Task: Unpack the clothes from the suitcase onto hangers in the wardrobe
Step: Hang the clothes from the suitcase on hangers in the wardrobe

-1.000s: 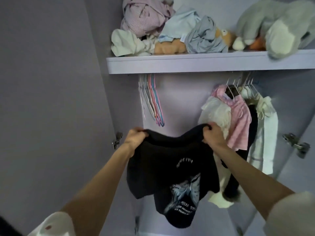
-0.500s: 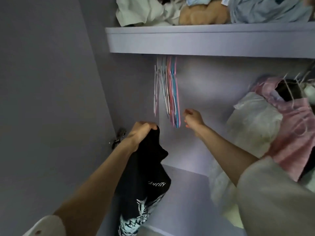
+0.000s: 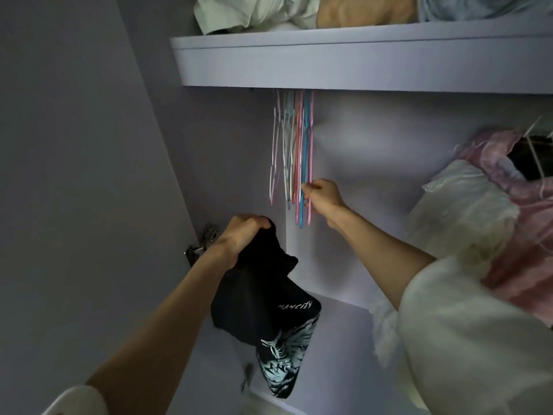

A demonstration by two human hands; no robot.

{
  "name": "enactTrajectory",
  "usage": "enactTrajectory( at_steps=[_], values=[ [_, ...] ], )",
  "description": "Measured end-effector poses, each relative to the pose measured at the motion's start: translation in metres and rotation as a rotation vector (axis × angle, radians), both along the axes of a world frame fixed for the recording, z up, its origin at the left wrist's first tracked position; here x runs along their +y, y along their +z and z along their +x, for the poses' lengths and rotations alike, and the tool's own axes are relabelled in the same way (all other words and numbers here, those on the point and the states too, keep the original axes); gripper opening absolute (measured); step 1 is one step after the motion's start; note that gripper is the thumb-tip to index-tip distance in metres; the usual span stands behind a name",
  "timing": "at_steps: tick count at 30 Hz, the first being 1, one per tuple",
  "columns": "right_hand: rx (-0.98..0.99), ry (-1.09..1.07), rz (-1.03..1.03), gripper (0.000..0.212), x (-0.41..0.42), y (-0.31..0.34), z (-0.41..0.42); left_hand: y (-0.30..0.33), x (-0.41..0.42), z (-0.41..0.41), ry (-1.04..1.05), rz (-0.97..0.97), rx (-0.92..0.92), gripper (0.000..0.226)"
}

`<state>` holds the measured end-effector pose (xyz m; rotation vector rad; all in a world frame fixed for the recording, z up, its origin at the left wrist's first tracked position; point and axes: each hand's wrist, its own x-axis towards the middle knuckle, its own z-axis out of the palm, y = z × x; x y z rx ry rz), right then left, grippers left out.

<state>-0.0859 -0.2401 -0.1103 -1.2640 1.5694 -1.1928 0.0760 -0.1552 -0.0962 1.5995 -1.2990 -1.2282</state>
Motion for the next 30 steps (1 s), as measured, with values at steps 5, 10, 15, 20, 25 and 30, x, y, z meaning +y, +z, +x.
enactTrajectory(
  at_steps=[5,10,15,20,25,30],
  values=[
    [0.019,-0.246,-0.083,0.019,-0.005,-0.007,-0.006,0.005,-0.001,0.000,0.002,-0.072,0.007,0.011],
    [0.072,-0.354,-0.242,0.025,0.006,0.009,-0.030,0.004,0.002,-0.009,-0.052,-0.105,-0.031,0.011],
    [-0.014,-0.365,-0.216,0.015,0.028,-0.008,-0.052,-0.004,0.006,-0.020,-0.125,-0.097,-0.082,0.021],
    [0.016,-0.430,-0.342,0.029,0.063,-0.026,-0.074,-0.022,0.014,-0.022,-0.133,-0.054,-0.117,0.026],
    [-0.031,-0.440,-0.378,0.025,0.069,-0.027,-0.081,-0.037,0.023,-0.022,-0.100,0.019,-0.049,0.030],
    [-0.189,-0.406,-0.353,0.035,0.104,-0.044,-0.078,-0.030,0.029,-0.026,-0.140,0.040,0.036,0.011]
  ],
)
